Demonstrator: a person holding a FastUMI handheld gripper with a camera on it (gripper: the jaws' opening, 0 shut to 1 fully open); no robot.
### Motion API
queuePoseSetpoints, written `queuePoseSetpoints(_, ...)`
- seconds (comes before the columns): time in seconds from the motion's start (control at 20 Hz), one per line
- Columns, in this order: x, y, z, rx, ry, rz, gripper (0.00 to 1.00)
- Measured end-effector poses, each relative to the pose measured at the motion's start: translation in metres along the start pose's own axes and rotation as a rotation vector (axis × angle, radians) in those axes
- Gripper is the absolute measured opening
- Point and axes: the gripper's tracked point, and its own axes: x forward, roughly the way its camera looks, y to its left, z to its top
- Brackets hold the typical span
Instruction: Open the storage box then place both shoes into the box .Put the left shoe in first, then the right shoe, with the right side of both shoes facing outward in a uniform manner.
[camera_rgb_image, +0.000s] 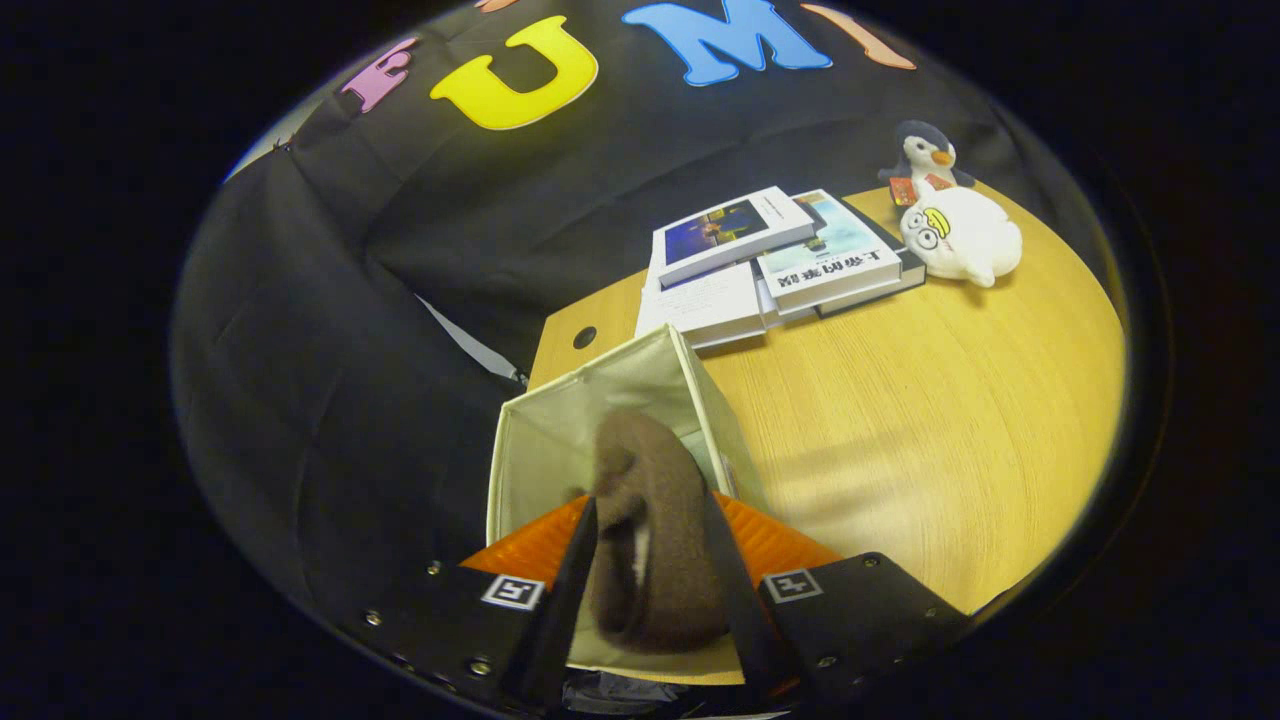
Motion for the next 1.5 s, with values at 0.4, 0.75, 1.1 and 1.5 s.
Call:
queuePoseSetpoints(0.4,-0.043,-0.007,0.043,-0.213,-0.152,-0.017,0.98)
queuePoseSetpoints(0.75,-0.099,-0.056,0.099,-0.316,-0.302,-0.07,0.98)
queuePoseSetpoints(1.1,-0.152,-0.098,0.13,-0.384,-0.418,-0.094,0.98)
queuePoseSetpoints(1.5,-0.207,-0.15,0.156,-0.33,-0.575,-0.081,0.97)
